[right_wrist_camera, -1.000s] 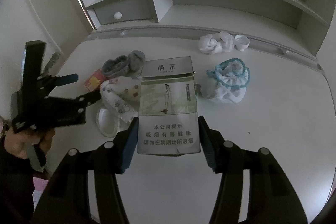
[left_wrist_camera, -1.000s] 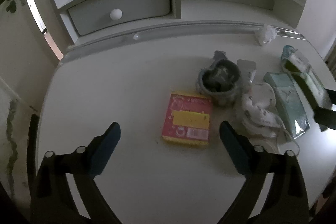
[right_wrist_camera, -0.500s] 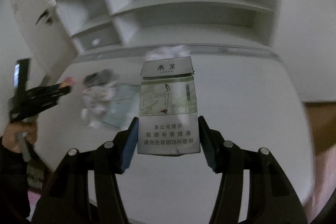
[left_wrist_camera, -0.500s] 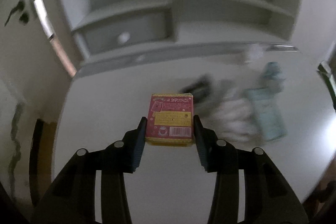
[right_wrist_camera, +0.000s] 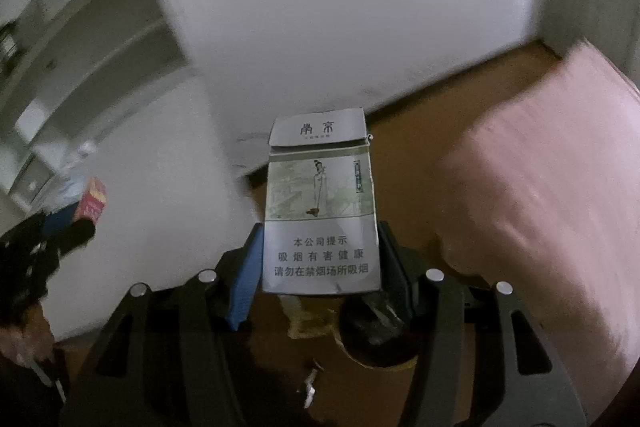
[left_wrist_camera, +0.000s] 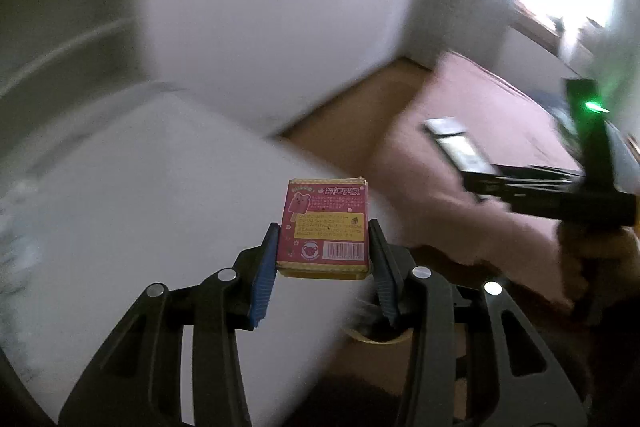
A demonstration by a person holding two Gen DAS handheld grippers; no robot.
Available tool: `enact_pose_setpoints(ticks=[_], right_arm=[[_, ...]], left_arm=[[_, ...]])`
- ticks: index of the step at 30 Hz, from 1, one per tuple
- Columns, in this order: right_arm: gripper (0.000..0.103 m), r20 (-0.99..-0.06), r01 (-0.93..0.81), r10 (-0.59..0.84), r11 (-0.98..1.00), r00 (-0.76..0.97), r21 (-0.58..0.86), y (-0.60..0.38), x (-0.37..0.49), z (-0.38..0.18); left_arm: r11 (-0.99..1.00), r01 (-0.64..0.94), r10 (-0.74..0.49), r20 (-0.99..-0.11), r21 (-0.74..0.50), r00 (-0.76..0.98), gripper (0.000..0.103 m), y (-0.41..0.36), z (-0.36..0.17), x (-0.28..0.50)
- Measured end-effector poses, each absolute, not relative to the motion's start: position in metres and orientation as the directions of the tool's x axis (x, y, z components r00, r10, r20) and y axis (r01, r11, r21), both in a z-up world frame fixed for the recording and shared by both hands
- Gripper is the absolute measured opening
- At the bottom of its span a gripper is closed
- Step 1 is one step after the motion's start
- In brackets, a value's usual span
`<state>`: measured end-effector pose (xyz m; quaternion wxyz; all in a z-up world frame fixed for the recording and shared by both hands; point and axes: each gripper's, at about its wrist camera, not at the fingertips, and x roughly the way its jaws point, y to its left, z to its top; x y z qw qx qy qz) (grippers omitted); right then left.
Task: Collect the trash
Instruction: 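Carry the cigarette pack and red box over the bin and open both tools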
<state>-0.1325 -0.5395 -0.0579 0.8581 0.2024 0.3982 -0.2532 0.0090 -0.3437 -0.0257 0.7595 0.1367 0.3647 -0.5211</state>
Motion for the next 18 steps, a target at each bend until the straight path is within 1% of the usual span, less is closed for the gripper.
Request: enact_pose_setpoints(ticks=[3,6,13,15,18], right_arm=[[0.055,-0.822,0.652,-0.270,0.742,0.501,0.153,-0.572,-0.166,-0.087],[0.055,-0.859,0.687,-0.234,0.707,0.455,0.171,-0.595,-0.190,-0.122],[0.055,-0.928,0.720,-0.079,0.655,0.364,0.227,-0.629,-0.209,-0.218],[0.055,-0.936,0.721,-0.052,0.654,0.347,0.231,-0.630,-0.207,-0.236],[0.055,-0.946,0.720,-0.011,0.651,0.323,0.238,-0.631,-0.203,-0.261]], left_arm=[[0.304,0.935,-0.696,-0.713,-0.184,0.086,0.042,-0.393,-0.043,-0.026],[0.203,0.960,-0.654,-0.756,-0.192,-0.013,0.042,-0.441,-0.078,-0.059],[0.150,0.971,-0.522,-0.849,-0.185,-0.081,0.042,-0.498,-0.175,-0.072],[0.158,0.971,-0.486,-0.870,-0.181,-0.083,0.042,-0.503,-0.203,-0.067],[0.181,0.968,-0.444,-0.893,-0.174,-0.077,0.043,-0.510,-0.230,-0.065]])
